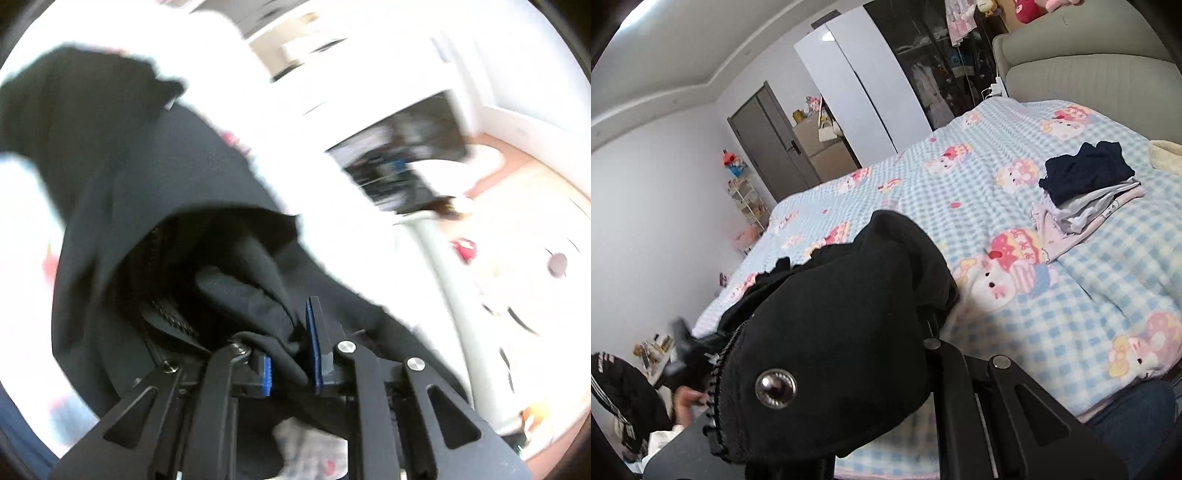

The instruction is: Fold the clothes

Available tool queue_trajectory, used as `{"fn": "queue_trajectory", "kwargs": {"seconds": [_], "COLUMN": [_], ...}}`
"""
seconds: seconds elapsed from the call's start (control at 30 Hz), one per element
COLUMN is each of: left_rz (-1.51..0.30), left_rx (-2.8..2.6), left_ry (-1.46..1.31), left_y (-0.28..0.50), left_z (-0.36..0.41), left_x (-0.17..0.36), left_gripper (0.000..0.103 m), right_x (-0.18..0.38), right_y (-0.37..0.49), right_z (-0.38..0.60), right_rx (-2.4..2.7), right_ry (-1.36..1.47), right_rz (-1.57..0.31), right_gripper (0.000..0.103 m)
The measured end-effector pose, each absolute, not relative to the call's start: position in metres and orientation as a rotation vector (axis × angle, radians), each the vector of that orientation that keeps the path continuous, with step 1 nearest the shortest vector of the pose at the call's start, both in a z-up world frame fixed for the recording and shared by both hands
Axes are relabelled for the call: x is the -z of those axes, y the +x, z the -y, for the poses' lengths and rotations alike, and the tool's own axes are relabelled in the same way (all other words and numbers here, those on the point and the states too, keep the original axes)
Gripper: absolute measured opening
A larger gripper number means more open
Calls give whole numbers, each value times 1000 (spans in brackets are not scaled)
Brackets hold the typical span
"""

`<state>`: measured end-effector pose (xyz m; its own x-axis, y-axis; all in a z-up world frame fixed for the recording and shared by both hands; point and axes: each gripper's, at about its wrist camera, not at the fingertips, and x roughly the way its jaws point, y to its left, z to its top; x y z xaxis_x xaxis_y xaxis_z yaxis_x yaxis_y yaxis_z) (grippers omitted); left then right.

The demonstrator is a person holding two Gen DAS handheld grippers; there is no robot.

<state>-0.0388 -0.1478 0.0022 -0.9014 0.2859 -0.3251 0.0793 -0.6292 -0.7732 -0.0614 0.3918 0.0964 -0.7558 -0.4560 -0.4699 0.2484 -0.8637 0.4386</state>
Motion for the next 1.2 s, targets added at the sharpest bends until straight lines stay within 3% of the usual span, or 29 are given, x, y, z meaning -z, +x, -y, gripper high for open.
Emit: {"fn": "queue_trajectory", "kwargs": {"seconds": [0.23,0.5,0.57,0.7,0.77,0.87,0.93,1.0,1.2], "left_rz": [1243,1287,1320,1384,1417,1464,1496,1474,1119], "left_rx": [-2628,-2576,-2559,-2524,-2505,-2475,-2454,-2463,-2586], "left_ry": [-696,-796,-826,-886,-916,-960,-989,-957,-533], "left_y": [-16,-9,-12,-17,-20,-24,-27,-20,50], "left_z": [123,91,83,65,56,43,35,28,17], "left_x": [-10,19,34,65,80,103,118,112,-21], "left_gripper": [14,16,25,70,72,56,18,12,8], "right_x": [-152,-100,-87,-76,-74,-72,-67,-56,-132], "right_y": [-39,-36,-36,-37,-37,-38,-41,-51,-26], "right_z": [-404,-406,-403,-398,-396,-393,-392,-390,-391], "right_rx": [2615,2537,2509,2488,2485,2482,2487,2507,2514], "right_ry": [604,855,918,962,965,971,988,1035,707], "right_rz": [532,562,574,569,560,547,530,496,500], "right_gripper": [6,6,6,6,7,9,11,11,6]}}
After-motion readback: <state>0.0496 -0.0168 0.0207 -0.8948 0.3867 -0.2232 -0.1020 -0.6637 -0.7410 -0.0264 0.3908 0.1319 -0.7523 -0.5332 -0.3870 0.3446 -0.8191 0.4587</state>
